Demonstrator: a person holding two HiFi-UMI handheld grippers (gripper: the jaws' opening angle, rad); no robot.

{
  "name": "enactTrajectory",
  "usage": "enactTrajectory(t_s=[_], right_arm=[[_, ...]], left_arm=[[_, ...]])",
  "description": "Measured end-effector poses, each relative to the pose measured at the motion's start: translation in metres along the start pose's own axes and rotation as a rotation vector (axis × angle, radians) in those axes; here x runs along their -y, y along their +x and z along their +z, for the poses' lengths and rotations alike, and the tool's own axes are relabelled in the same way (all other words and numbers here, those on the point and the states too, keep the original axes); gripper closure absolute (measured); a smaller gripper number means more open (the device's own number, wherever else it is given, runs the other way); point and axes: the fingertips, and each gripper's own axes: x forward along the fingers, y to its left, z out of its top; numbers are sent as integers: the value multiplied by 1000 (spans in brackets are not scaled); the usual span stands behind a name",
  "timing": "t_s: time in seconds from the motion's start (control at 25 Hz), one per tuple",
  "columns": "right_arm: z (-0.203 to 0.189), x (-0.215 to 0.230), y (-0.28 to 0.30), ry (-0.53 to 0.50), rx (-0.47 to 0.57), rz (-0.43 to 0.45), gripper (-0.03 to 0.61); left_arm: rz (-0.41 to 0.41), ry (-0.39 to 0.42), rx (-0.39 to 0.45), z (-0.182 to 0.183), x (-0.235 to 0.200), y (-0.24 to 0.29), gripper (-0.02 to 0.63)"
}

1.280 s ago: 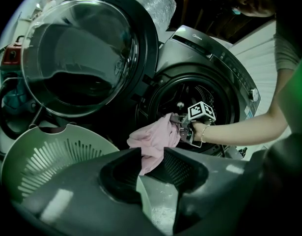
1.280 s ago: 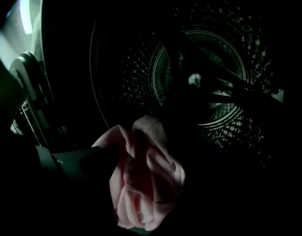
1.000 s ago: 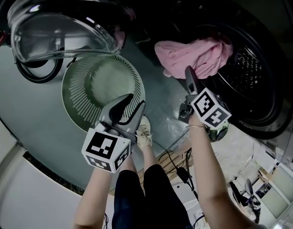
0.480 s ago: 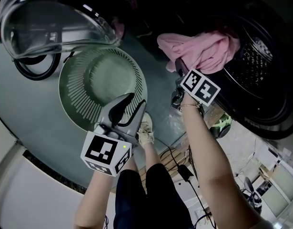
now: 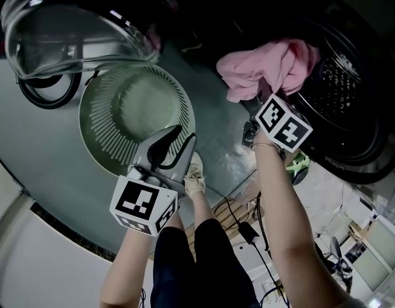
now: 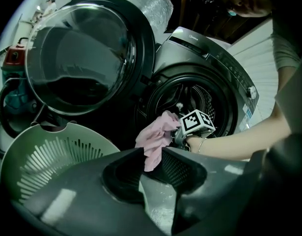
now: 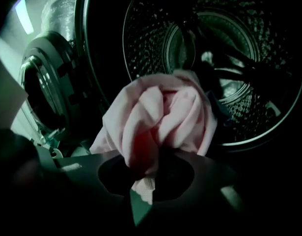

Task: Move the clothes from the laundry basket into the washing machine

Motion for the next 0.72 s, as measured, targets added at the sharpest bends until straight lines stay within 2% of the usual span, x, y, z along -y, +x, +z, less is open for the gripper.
enactTrajectory(t_s=[0.36, 0.56, 0.64, 0.72], right_arm=[[103, 37, -6, 20, 240, -134, 511], [149, 47, -10, 26, 374, -160, 509], [160, 50, -6, 21, 390, -181, 506], [156, 53, 6, 16, 349, -196, 498]], left_arm=[[-5, 14, 20, 22, 3, -5, 508], [-16, 16, 24, 31, 2, -3, 508], [-13, 15, 25, 33, -2, -3, 508], [-1, 9, 29, 33, -8, -5, 508]])
